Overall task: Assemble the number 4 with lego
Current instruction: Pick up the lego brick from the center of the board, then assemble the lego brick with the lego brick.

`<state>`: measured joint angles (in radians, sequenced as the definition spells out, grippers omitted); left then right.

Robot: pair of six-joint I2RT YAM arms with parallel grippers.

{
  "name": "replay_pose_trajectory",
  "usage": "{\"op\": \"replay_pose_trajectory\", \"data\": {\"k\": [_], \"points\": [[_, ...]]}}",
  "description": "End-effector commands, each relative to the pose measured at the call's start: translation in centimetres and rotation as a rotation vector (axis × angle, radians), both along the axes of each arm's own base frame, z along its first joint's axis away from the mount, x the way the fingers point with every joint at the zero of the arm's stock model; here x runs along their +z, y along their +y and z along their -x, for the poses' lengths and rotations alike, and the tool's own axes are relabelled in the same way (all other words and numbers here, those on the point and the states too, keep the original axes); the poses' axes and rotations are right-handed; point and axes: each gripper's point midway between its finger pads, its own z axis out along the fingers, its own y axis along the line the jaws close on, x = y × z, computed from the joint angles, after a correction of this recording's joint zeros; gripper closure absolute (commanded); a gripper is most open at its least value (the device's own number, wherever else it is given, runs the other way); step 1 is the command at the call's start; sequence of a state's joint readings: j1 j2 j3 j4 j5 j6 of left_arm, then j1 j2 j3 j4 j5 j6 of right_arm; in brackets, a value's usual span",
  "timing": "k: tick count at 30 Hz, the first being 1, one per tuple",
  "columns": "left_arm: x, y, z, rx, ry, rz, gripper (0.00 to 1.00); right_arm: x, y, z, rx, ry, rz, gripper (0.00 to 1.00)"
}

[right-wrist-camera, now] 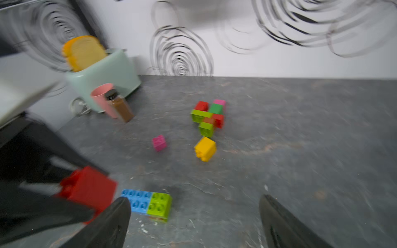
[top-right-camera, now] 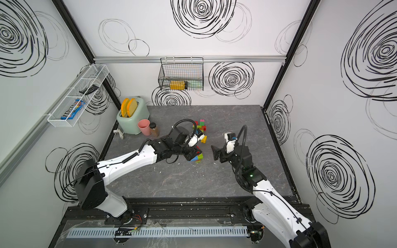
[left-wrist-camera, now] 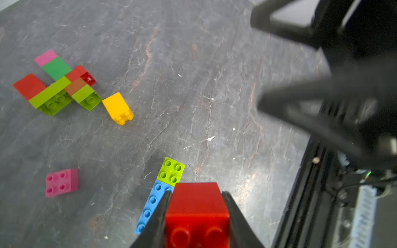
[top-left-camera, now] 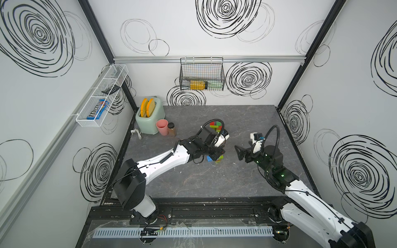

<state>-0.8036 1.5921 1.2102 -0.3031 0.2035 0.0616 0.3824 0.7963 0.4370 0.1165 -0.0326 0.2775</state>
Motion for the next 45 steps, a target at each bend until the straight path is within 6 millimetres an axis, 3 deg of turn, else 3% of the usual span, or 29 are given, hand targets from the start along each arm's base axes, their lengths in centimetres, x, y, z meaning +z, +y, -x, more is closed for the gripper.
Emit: {"op": "replay_pose_trajectory", "data": {"k": [1,7,12,18,45], "points": [[-1.4,0.0,0.0,-0.226,-0.173,-0.146,1.0,-3.3,-3.3,0.4,-0.137,0.182,-0.147,0.03],[-3.7,-0.3,0.0,-0.404,-0.161,-0.282,1.0,-2.8,-3.2,0.1,-0.058,0.171,-0.146,0.03],[-4.6,-0.3,-2.3,-0.357,-0.105,-0.33,1.0,-3.2,-2.7,-0.3,-0.021,0.193,-0.118,0.03],[-5.8,0.0,-3.6,-0.326,-0.072,-0.38,1.0,-3.4,-2.3,-0.4,0.008,0.203,-0.117,0.03],[-9.5,0.9,-2.9,-0.353,0.04,-0.392,1.0,-3.1,-2.5,-0.3,0.009,0.193,-0.117,0.03]]}}
